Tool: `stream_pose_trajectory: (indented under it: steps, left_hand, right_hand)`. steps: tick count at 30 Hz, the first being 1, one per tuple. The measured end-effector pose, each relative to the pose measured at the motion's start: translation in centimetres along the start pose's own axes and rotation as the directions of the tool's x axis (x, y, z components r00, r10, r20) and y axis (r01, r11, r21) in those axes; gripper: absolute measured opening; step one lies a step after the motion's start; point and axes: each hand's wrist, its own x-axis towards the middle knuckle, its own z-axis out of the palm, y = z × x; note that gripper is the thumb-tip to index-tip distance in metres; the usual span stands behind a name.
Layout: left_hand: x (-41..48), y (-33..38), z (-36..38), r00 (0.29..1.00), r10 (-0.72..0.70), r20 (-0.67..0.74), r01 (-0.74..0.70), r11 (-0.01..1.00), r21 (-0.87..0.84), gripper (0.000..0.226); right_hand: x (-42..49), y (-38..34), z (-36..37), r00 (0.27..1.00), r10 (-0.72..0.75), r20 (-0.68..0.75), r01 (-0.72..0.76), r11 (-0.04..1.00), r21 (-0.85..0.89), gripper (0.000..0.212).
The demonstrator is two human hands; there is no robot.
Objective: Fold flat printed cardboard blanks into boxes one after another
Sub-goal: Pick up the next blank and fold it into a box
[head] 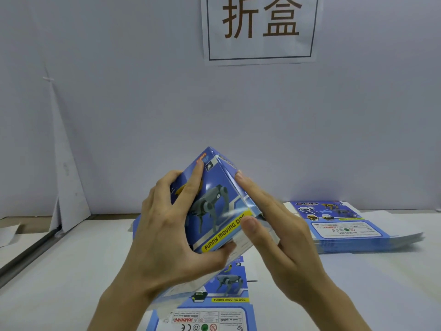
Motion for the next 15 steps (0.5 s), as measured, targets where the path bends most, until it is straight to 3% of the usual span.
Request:
stream_pose_trajectory:
  steps: [2,6,10,15]
  left_hand:
    - [-0.1,0.3,0.2,0.998,-0.054,0.028,0.055,0.998,-0.038,0.112]
    - [-0.2,1.1,0.6,0.993,-0.114,0.011,0.115,0.985,-0.129,0.107]
    - [0.0,1.3,0.6,0.991,-0.121,-0.049,0.119,0.992,-0.047,0.101]
    - [0.2,1.1,0.2,0.984,-0.086,-0.158,0.109,0.983,0.144,0.102]
  right_hand:
    - [-0.1,0.0,0.3,0.998,0.048,-0.026,-0.047,0.997,0.055,0.050]
    - [0.0,-0.1,0.8,0.991,-0.086,-0.106,0.083,0.996,-0.032,0.042]
    - [0.0,-0.3,1.4,0.979,-0.103,-0.176,0.081,0.988,-0.128,0.044]
    - [-0.1,-0.7,2.3,0.988,0.101,-0.113,-0.084,0.985,0.149,0.042]
